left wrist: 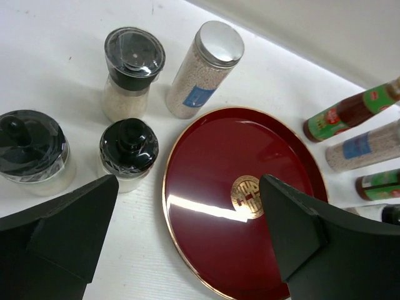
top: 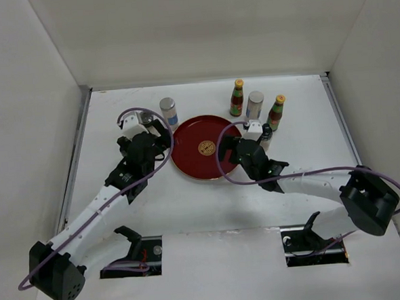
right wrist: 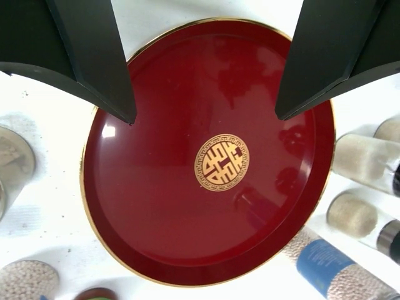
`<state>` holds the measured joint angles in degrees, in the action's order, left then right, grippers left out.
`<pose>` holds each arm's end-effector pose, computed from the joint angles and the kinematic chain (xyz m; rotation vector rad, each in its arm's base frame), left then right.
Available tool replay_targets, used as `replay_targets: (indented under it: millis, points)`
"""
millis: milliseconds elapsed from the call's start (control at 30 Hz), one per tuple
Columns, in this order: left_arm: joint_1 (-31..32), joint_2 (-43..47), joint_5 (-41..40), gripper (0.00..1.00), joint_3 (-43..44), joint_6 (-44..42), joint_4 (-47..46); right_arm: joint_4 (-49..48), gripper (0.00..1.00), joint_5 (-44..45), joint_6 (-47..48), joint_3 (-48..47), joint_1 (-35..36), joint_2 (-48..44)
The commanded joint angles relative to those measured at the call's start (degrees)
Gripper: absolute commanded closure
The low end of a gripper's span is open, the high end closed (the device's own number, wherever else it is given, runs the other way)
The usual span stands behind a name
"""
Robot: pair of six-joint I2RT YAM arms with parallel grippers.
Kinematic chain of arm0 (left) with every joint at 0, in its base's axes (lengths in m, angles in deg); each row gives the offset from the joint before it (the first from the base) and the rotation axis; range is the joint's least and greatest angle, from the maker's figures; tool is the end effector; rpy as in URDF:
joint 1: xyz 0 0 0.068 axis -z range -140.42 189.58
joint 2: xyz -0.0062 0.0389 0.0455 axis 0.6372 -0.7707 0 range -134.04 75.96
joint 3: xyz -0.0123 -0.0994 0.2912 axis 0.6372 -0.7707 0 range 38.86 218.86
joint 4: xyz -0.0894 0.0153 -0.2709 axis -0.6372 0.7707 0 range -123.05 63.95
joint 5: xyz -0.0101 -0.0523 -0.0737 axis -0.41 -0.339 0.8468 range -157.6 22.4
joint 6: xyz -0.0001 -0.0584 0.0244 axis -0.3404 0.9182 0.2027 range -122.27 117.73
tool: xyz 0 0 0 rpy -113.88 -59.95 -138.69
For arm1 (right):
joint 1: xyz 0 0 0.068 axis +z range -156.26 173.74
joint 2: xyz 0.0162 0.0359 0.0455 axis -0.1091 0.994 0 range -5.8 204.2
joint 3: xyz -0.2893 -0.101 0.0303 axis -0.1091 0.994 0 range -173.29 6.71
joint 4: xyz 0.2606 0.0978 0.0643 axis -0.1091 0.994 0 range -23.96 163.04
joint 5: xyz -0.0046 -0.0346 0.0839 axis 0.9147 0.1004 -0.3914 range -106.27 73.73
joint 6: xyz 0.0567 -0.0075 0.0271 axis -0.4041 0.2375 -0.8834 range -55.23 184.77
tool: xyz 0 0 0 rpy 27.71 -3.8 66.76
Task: Organize the condiment bottles
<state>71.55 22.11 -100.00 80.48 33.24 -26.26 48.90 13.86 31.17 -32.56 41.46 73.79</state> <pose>0.2081 -0.0990 0.3198 -0.4333 1.8076 -0.2812 0.2318 0.2186 0.2336 0.1019 1.9395 0.4316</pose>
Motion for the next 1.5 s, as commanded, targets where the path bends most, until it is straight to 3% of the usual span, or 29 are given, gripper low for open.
replay_targets:
  millis: [0,433,467,500,533,567,600,633,667,700,767,867,933,1233,1467]
  points:
    - [-1.86,-2.22,-0.65,0.00,4.07,-2.28,-0.72,-2.36,0.00,-0.51,0.56,0.42,0.57,-2.51]
    - [-5.20,-17.07,3.65,0.00,14.26,-14.41,-13.91,-5.09,0.00,-2.26,3.55,1.12,1.98,-2.60]
    - [-5.47,-18.65,5.40,0.09,15.49,-14.93,-13.99,-5.70,0.00,-3.40,3.02,1.47,1.98,-2.77]
    - [-5.73,-19.97,6.46,0.38,16.55,-15.29,-13.99,-6.92,0.02,-5.24,2.93,2.00,1.98,-2.95]
    - [-5.99,-21.20,6.74,0.61,17.60,-15.38,-13.65,-8.59,0.26,-7.00,2.93,2.61,1.98,-3.13]
    - [-6.17,-22.43,6.91,0.68,18.48,-15.38,-13.12,-10.35,0.58,-7.97,2.76,3.40,1.98,-3.30]
    - [-6.52,-23.66,7.26,0.68,19.45,-15.38,-12.33,-11.49,0.73,-8.50,2.41,4.19,1.98,-3.65]
    - [-6.78,-24.98,7.09,0.61,20.50,-15.21,-11.37,-11.85,0.79,-8.68,2.32,4.46,1.98,-3.74]
    - [-6.87,-25.95,6.92,0.55,21.30,-15.29,-10.75,-11.86,0.79,-8.68,2.23,4.64,1.98,-3.92]
    - [-6.96,-27.79,7.09,0.40,22.70,-15.55,-10.13,-11.86,0.77,-8.68,2.14,4.81,1.98,-4.09]
    - [-7.14,-30.43,7.18,0.22,24.89,-16.34,-8.99,-12.56,0.63,-8.86,1.79,5.43,1.54,-4.18]
    - [-7.31,-34.47,6.91,0.13,28.32,-18.01,-7.58,-13.09,0.30,-10.00,2.14,5.17,1.54,-3.48]
    - [-7.66,-37.20,7.09,0.13,30.70,-18.54,-7.05,-13.53,0.19,-10.44,2.84,4.81,1.54,-2.69]
    - [-9.16,-48.89,7.36,0.15,40.54,-20.30,-4.33,-13.88,0.17,-10.79,3.20,5.07,1.54,-2.95]
    - [-9.86,-52.67,5.59,0.18,42.30,-20.30,-4.59,-13.88,0.17,-11.06,3.28,4.90,1.54,-2.60]
